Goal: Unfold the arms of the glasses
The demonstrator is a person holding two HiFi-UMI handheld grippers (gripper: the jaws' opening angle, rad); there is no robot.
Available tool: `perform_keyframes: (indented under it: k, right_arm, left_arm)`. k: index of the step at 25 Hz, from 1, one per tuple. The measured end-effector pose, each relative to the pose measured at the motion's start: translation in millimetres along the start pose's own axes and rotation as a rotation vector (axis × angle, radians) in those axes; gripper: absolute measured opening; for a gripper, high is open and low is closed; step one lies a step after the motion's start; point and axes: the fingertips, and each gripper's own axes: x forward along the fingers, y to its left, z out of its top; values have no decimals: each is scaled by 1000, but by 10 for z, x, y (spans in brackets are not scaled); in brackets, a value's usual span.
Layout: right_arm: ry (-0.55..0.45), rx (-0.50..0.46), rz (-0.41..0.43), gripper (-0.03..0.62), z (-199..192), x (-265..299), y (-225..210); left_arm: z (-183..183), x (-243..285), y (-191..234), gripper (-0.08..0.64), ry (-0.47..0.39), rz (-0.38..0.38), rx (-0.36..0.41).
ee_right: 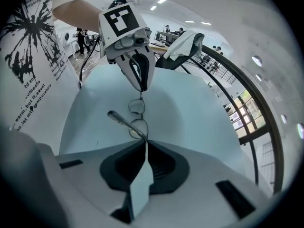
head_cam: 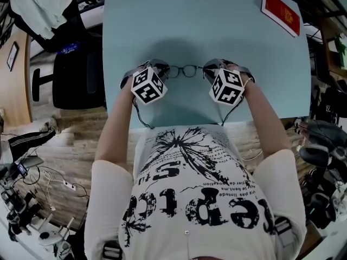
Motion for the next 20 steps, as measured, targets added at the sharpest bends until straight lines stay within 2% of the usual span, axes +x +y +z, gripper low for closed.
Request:
perform_keyframes:
  k: [13,16,20]
  right_arm:
    - [-3,39,-14,30,31,11,-30]
    - [-20,66,-24,89,58,6,-31]
    - [-47,97,-47,120,73,-41,32]
  left_arm:
    - [44,44,10,44,22,23,-26]
    - [62,14,-22,111,4,19,-48]
    - [34,-84,-101,117,-16,51,-69]
